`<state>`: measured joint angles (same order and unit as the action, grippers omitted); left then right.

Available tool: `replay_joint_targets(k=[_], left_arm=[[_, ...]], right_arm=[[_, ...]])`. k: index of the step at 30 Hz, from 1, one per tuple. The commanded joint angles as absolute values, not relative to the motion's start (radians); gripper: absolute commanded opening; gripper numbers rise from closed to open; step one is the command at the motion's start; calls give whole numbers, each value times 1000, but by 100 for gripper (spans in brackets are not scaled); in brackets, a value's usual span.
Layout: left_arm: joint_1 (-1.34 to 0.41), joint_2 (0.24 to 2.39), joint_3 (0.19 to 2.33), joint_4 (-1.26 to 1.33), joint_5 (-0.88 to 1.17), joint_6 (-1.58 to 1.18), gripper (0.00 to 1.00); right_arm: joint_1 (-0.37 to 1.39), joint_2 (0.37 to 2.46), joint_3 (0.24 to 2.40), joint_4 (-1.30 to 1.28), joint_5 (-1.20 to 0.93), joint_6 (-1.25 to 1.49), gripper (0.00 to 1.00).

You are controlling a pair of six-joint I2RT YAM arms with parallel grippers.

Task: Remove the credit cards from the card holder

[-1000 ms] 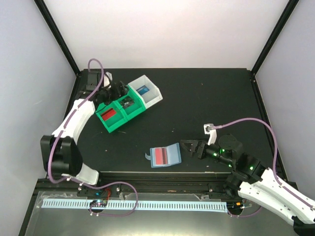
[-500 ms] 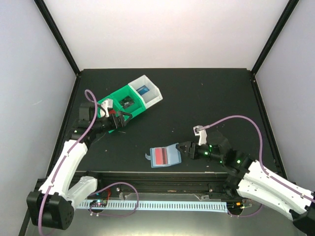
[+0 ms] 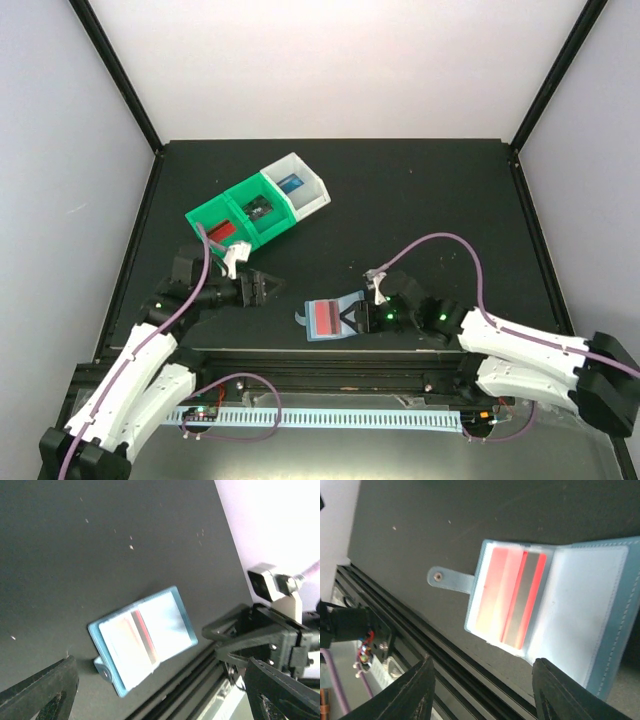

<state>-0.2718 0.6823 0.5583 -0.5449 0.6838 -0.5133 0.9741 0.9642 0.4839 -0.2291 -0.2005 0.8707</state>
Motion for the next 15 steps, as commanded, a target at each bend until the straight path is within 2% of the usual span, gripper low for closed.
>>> replay_joint_targets(k=[1,9,15], left_arm=[[-345,635,492,-496,684,-594,92],[-447,581,333,-300,659,-728,86],[-485,555,263,-236,651,-812,80]], right_arm=[[1018,1065,516,-172,-163,882,55],[1061,1200,569,-136,-113,867,45],[1062,1285,611,-130,-75,840,43]])
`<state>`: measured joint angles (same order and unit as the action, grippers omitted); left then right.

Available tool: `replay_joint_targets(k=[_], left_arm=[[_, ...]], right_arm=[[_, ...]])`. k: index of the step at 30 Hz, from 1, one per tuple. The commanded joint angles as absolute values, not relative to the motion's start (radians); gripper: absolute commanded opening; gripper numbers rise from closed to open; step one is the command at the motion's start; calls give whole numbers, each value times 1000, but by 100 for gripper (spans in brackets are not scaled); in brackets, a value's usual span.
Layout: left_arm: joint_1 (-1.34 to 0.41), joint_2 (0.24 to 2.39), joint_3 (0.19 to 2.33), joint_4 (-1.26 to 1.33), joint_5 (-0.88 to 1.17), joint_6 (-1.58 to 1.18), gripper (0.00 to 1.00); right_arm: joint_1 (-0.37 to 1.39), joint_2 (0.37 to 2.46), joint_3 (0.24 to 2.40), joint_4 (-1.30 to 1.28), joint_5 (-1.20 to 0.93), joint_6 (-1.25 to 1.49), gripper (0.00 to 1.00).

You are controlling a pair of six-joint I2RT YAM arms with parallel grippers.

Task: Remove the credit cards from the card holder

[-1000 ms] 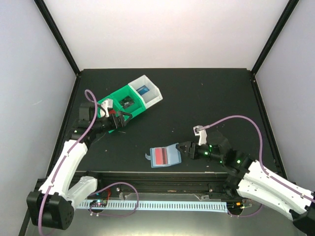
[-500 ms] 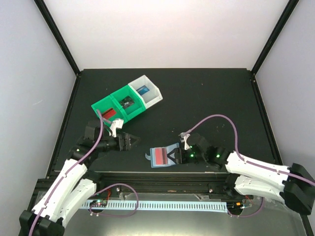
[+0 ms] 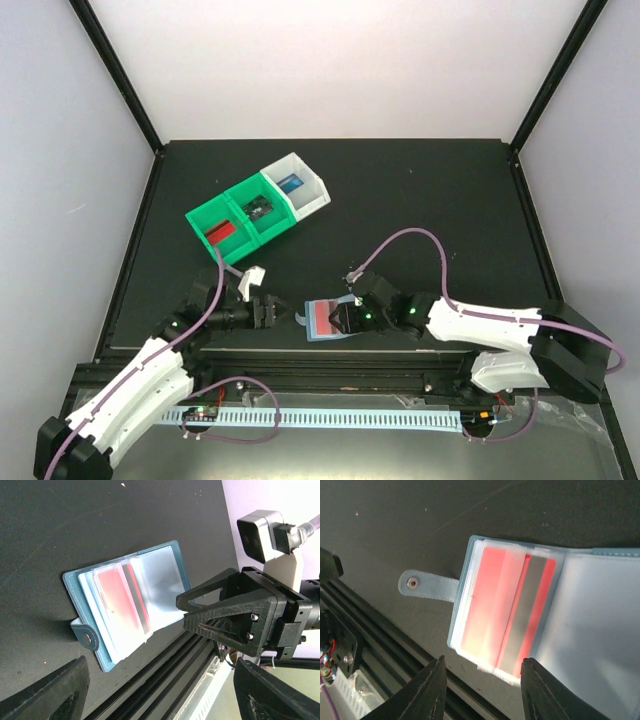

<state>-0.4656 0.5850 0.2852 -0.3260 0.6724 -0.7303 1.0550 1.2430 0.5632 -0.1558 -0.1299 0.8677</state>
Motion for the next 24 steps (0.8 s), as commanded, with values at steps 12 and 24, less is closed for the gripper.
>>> replay_joint_targets(k=[12,24], left_arm=[[-495,529,201,-166,651,-878,73],[-526,549,144,-43,642,-966,62]], right_arm=[[1062,1444,686,-160,-48,805,48],[1062,1517,585,-42,-30,840,26]])
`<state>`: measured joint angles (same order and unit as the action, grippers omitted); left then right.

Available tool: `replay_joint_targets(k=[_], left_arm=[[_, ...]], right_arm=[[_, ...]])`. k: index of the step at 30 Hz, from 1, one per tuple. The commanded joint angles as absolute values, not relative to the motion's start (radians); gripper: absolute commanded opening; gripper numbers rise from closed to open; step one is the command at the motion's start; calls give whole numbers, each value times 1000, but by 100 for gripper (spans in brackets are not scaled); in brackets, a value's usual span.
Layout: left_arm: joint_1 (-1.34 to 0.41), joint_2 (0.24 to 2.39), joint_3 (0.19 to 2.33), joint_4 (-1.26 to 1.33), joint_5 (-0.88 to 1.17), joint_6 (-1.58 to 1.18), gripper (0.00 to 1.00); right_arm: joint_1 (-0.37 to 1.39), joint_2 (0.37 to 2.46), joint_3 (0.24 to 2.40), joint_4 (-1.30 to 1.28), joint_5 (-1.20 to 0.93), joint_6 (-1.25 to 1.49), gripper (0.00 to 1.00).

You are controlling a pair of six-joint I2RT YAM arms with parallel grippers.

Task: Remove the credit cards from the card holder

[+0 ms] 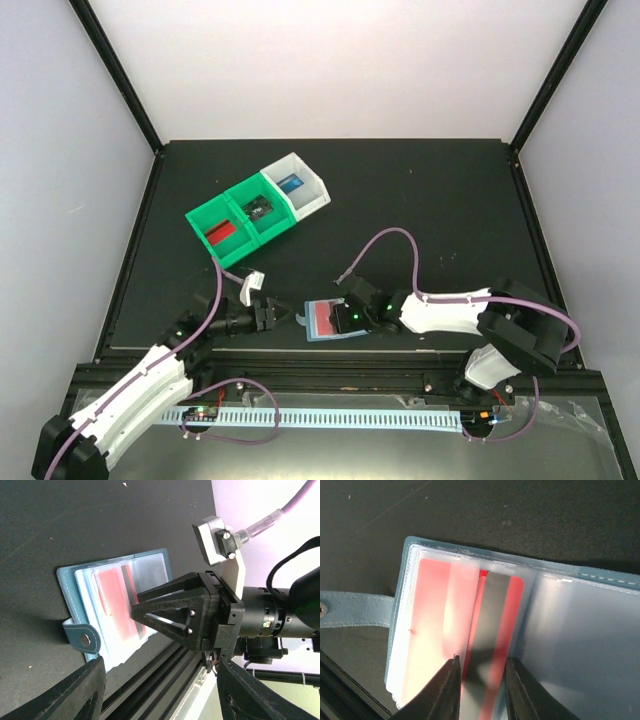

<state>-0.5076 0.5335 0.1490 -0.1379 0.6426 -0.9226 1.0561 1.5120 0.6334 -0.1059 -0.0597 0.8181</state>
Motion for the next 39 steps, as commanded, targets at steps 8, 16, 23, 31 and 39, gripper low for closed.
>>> replay_joint_targets(k=[8,16,23,31,39], left_arm=[[-575,638,143,74,616,-1019,63],[-646,816,163,222,583,-1031,63],[-669,976,177,314,570,-1029,65],[-688,1069,181,414,571,-1043,66],[-691,1125,208,412,560,-1017,66]], right_arm=[[1062,1479,483,89,-47,910,8],[1061,1503,400,322,-158,1031,6],[1062,1493,380,339,-153,1041,5],[1061,1493,373,357,-158,1037,6],[1062,1499,361,376,-150,1043,6]])
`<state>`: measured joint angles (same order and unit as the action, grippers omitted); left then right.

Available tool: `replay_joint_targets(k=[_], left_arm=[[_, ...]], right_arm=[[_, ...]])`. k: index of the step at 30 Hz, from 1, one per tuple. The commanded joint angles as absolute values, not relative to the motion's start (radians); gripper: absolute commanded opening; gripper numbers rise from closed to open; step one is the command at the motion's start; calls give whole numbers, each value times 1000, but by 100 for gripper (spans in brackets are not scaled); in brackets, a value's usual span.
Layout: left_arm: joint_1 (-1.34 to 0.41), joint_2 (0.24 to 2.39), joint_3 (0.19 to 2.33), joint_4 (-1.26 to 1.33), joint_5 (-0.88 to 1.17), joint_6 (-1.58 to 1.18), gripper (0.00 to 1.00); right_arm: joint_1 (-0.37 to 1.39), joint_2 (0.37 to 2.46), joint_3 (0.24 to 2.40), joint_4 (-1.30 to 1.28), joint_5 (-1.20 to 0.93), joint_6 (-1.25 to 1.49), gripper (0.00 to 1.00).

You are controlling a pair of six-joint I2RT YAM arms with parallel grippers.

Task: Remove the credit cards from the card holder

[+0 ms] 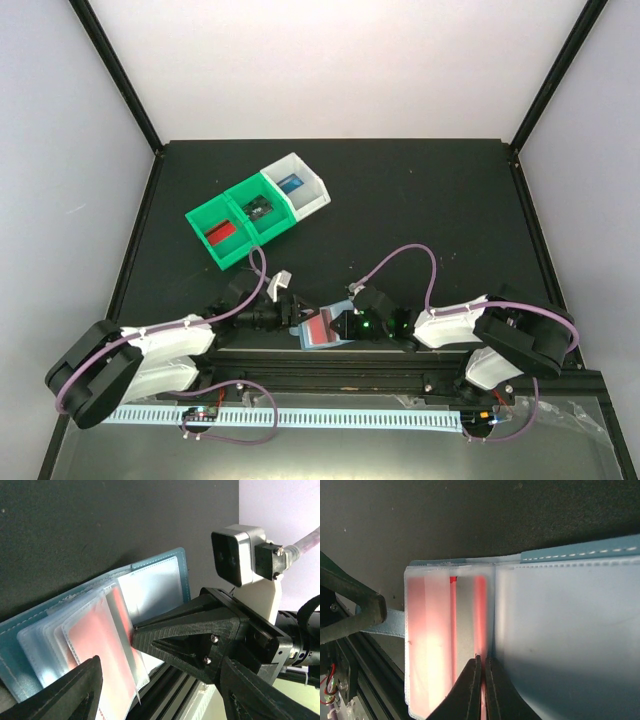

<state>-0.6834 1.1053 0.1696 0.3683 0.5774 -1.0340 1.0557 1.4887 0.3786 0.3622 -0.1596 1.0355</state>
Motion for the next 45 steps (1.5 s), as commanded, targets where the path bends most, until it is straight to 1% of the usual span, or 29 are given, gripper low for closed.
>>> replay_joint_targets(k=[1,10,25,41,45], left_arm=[[-690,1127,209,409,557,-1015,66],[-691,1131,209,380,550,-997,70],[-691,1153,222,354,556,-994,72],[-691,1204,227,404,578,-1003,72],[-691,1229,233,435,590,-1012,68]], right_arm=[[1062,1497,360,375,-150,1042,6],[1061,1476,359,363,-141,1042,6],[1061,1461,359,341,-128,1043,6],[1061,1442,360,329,-110,1048,6],[1060,1446,360,337,-115,1048,6]])
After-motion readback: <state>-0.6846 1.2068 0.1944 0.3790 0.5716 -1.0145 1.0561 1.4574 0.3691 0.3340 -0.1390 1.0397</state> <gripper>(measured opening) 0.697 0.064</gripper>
